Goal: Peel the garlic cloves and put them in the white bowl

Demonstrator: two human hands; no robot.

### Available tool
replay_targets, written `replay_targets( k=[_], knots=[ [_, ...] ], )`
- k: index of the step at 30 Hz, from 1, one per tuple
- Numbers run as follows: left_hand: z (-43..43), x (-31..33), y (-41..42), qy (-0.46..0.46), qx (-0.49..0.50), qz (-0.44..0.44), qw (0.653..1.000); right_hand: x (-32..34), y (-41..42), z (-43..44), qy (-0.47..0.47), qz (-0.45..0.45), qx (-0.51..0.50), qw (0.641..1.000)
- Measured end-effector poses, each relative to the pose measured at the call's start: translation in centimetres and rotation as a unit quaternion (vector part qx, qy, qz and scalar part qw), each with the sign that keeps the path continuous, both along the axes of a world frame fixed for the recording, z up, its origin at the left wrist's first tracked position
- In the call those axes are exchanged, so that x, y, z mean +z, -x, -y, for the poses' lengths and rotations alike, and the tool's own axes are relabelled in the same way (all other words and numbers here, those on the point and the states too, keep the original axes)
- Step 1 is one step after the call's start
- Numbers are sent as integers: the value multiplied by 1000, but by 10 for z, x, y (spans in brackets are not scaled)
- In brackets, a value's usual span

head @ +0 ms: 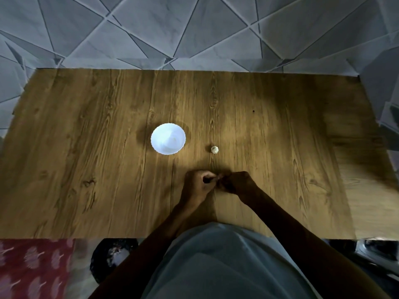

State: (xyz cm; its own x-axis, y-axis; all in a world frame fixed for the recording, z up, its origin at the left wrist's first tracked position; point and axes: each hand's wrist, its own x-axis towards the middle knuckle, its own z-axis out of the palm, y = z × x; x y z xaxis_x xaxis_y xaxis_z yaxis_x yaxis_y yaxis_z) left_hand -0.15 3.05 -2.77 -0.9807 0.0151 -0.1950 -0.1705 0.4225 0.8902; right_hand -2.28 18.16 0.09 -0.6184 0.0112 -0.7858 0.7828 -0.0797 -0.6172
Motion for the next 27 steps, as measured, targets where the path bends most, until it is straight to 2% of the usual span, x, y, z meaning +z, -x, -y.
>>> replay_targets(
  k=[2,4,6,9,11,16,19,21,24,27],
  knots=[
    [5,-1,3,-109,31,94,989,2,1,-3,32,18,-6,999],
    [7,4,3,-237,53,180,953,2,2,-5,78,34,-28,996],
    [10,6,3,-243,49,176,953,3,1,-4,91,39,-35,994],
    [12,6,3,-196,33,148,969,3,-1,-3,-17,-22,30,999],
    [11,5,1,-195,35,154,968,5,-1,-3,-56,-62,66,994],
    [13,6,-2,-299,65,205,930,7,1,-5,-11,-71,90,993],
    [14,9,-3,-305,66,212,926,5,2,-6,-55,-104,142,983],
    [13,11,-3,-285,65,205,934,1,3,-6,-143,-176,206,952],
    [10,13,-1,-220,67,186,955,-5,5,-7,-276,-323,301,854],
    [7,15,1,-177,79,171,966,-4,5,-7,-311,-379,317,812]
  ],
)
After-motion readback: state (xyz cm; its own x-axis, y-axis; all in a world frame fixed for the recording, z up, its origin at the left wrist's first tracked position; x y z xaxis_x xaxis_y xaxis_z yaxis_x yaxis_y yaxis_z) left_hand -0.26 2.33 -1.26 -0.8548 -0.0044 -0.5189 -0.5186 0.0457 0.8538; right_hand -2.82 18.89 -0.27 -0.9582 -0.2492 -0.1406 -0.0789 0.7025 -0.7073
